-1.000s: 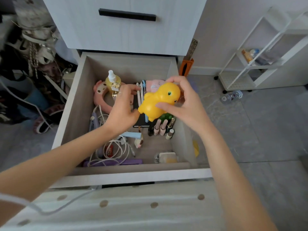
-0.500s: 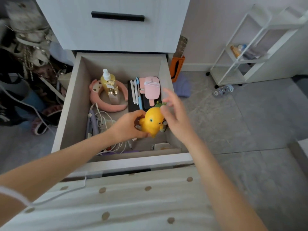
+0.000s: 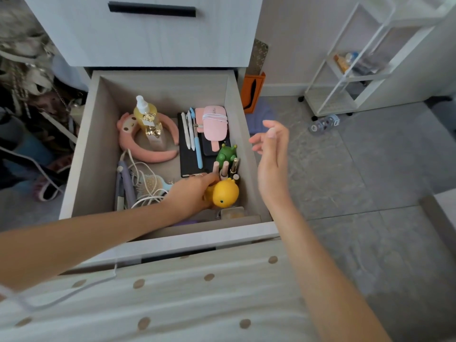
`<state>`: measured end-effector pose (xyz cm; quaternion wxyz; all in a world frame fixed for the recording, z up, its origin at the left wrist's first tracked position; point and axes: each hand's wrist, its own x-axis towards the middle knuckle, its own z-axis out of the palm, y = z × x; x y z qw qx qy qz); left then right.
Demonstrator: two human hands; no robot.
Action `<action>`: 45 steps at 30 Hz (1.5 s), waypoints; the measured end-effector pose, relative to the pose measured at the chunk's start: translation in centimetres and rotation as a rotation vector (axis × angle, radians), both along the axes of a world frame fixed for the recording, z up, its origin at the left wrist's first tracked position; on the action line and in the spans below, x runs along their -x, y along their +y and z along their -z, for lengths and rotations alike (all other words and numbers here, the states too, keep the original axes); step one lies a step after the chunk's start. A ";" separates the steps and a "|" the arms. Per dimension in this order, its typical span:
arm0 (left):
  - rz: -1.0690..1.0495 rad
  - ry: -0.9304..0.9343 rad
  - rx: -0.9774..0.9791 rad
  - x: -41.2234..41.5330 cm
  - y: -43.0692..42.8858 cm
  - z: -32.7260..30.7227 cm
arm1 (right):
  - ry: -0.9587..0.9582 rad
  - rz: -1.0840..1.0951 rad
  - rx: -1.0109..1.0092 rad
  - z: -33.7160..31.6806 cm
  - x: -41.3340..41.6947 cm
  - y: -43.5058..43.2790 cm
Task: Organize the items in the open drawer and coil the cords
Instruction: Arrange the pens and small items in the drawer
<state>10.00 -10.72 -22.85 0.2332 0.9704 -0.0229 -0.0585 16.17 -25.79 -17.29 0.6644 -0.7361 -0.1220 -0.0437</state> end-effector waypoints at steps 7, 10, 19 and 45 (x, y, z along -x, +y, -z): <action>0.084 0.064 -0.087 -1.1 0.0 1.6 | -0.108 -0.150 0.156 -0.2 0.8 -0.1; 0.086 0.062 -0.064 -1.3 0.1 1.9 | -0.133 -0.167 0.176 -0.3 0.8 0.1; 0.118 0.016 -0.018 -1.3 1.0 2.5 | -0.215 -0.130 0.155 -0.9 1.0 -0.2; 0.066 -0.028 -0.012 -1.9 0.9 3.1 | -0.209 -0.072 0.183 -0.6 0.8 -0.2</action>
